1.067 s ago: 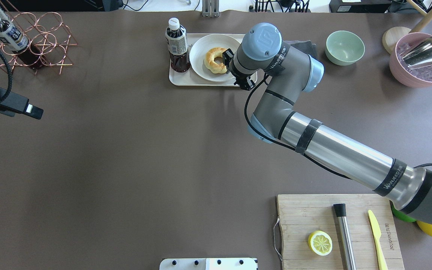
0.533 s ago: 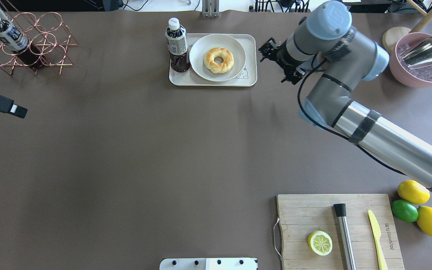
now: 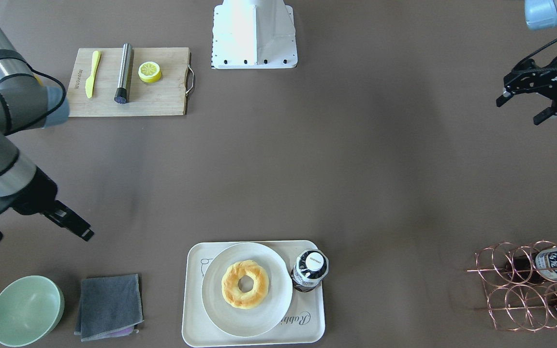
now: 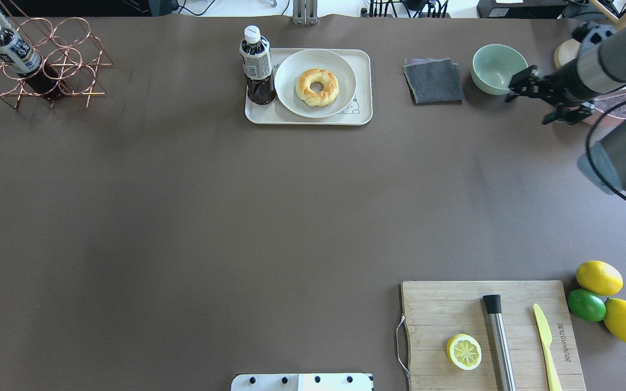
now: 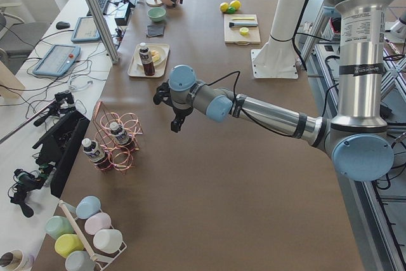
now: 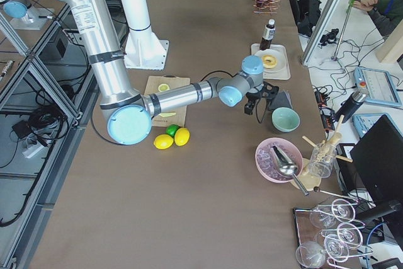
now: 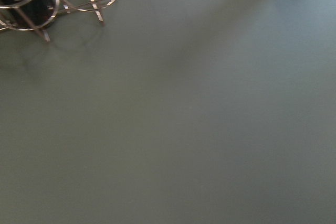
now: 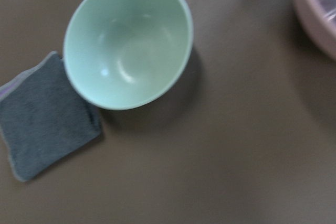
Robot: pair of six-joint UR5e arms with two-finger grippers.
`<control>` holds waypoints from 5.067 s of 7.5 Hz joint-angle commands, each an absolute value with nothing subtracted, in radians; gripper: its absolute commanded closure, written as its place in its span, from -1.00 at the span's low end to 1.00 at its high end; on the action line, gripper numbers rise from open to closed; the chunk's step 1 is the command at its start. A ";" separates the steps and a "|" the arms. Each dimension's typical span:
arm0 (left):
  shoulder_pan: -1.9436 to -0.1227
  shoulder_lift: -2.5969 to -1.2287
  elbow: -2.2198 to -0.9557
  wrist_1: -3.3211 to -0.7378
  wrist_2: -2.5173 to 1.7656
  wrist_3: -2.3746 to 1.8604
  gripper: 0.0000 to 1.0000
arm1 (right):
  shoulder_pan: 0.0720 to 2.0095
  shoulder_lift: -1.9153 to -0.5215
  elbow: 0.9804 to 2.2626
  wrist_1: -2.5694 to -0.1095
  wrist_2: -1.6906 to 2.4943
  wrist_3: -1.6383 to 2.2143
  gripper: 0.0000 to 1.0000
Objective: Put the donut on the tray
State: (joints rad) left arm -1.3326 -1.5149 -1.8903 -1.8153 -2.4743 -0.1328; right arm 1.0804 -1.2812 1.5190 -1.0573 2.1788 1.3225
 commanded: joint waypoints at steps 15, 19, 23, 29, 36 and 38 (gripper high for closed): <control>-1.628 -1.523 -1.642 -1.546 -2.318 0.183 -0.98 | 1.594 -1.511 1.546 -1.637 2.168 -0.009 -1.00; -1.629 -1.513 -1.654 -1.525 -2.292 0.181 -0.98 | 1.594 -1.528 1.545 -1.634 2.169 0.000 -1.00; -1.629 -1.509 -1.654 -1.526 -2.295 0.183 -0.98 | 1.594 -1.529 1.548 -1.634 2.169 0.000 -1.00; -1.629 -1.509 -1.655 -1.526 -2.296 0.183 -0.98 | 1.594 -1.529 1.549 -1.634 2.169 0.000 -1.00; -1.631 -1.508 -1.649 -1.523 -2.344 0.181 -0.98 | 1.594 -1.529 1.546 -1.634 2.169 0.000 -1.00; -1.631 -1.508 -1.649 -1.523 -2.344 0.181 -0.98 | 1.594 -1.529 1.545 -1.634 2.169 0.000 -1.00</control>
